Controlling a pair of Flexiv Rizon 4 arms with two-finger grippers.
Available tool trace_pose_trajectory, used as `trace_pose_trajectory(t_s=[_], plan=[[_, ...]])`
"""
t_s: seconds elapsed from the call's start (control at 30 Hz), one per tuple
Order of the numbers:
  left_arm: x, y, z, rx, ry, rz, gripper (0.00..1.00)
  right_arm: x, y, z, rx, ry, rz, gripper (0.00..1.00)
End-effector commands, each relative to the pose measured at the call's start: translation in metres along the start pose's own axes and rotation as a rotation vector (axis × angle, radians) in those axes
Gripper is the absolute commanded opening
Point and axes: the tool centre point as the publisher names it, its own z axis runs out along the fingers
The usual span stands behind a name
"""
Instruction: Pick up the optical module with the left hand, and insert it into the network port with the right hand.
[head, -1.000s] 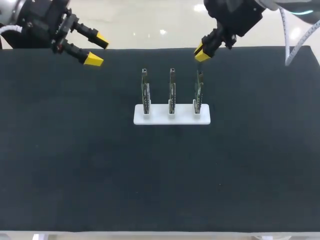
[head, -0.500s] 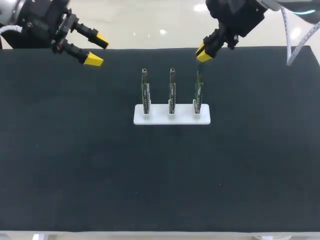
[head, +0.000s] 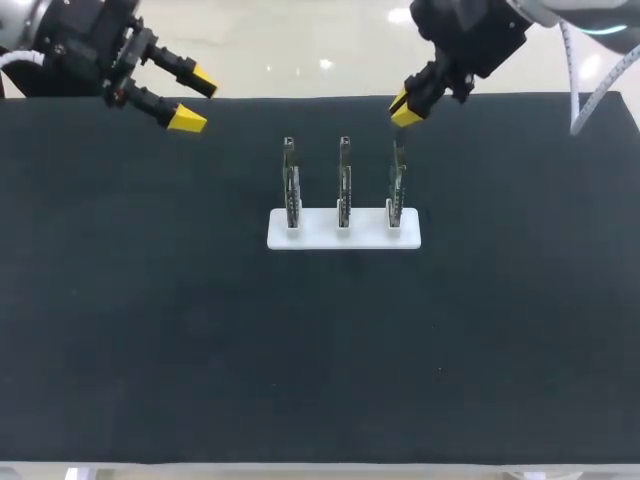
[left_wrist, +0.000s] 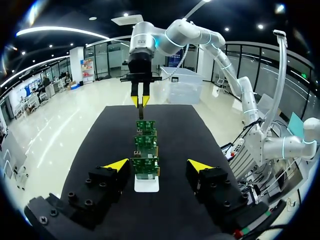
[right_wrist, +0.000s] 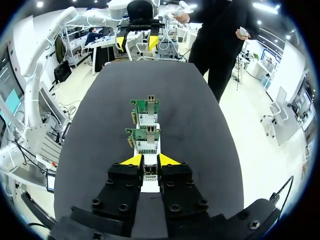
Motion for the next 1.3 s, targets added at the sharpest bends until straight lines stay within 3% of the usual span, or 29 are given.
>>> trace_pose_trajectory(t_s=[0.03, 0.5, 0.53, 0.87, 0.9, 0.93, 0.97, 1.0, 1.3], plan=[[0.000, 0.001, 0.000, 0.002, 0.003, -0.001, 1.00, 0.001, 0.001, 0.002, 0.001, 0.003, 0.003, 0.00], [0.000, 0.001, 0.000, 0.002, 0.003, -0.001, 1.00, 0.000, -0.003, 0.002, -0.012, -0.007, -0.009, 0.01], [0.000, 0.001, 0.000, 0.002, 0.003, -0.001, 1.00, -0.002, -0.003, 0.001, -0.012, -0.002, -0.012, 1.00], [0.000, 0.001, 0.000, 0.002, 0.003, -0.001, 1.00, -0.011, -0.003, -0.016, -0.035, 0.028, 0.006, 1.00], [0.000, 0.001, 0.000, 0.002, 0.003, -0.001, 1.00, -0.012, -0.004, -0.017, -0.036, 0.029, 0.007, 0.80], [0.000, 0.001, 0.000, 0.002, 0.003, -0.001, 1.00, -0.012, -0.004, -0.018, -0.036, 0.030, 0.010, 0.40], [0.000, 0.001, 0.000, 0.002, 0.003, -0.001, 1.00, -0.013, -0.004, -0.019, -0.037, 0.036, 0.013, 0.06], [0.000, 0.001, 0.000, 0.002, 0.003, -0.001, 1.00, -0.013, -0.004, -0.020, -0.038, 0.037, 0.013, 0.00], [0.000, 0.001, 0.000, 0.002, 0.003, -0.001, 1.00, -0.012, -0.002, -0.018, -0.026, 0.040, 0.034, 0.00]])
